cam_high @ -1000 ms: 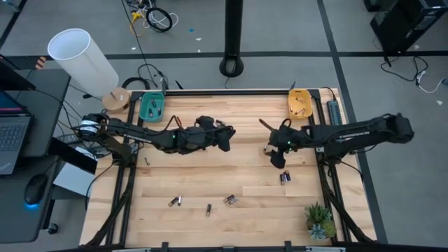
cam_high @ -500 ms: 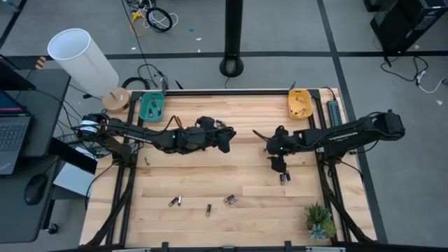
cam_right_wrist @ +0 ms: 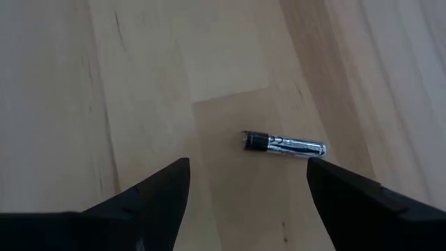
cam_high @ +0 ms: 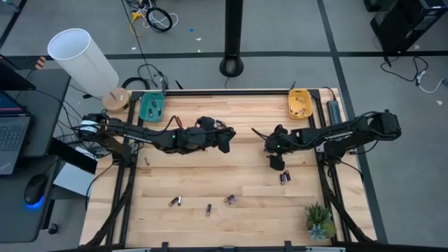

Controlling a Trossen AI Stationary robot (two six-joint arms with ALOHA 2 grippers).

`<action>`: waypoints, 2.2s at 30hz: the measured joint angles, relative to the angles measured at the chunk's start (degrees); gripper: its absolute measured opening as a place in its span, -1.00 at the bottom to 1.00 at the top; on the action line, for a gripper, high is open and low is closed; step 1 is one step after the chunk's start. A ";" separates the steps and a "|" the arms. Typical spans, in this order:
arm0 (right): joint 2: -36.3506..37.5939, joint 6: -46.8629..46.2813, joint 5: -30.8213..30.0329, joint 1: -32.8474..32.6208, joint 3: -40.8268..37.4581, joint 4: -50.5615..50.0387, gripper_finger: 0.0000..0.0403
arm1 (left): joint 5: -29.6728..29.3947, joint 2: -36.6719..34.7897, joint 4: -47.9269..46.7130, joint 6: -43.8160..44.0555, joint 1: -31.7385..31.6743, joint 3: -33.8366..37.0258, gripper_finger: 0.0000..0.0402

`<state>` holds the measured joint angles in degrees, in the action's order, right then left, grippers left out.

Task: Sort batteries
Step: Put the silver battery into the yellow bin

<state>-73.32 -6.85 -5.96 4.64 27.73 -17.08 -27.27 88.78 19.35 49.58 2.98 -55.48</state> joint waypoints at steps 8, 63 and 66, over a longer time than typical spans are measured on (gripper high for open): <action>0.20 0.72 0.90 0.77 0.00 -0.42 0.34 | -0.26 0.01 -0.36 -0.03 0.00 0.00 -0.14; -7.32 -23.44 0.51 4.90 0.07 7.12 -0.89 | -0.74 0.01 -1.22 -0.06 0.00 0.00 -0.14; -7.37 -23.00 1.39 4.81 0.07 8.34 -0.91 | -0.75 0.01 -1.20 -0.05 0.00 0.00 -0.14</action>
<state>-80.68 -29.85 -4.57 9.45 27.79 -8.74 -28.02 88.79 18.15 49.53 2.98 -55.48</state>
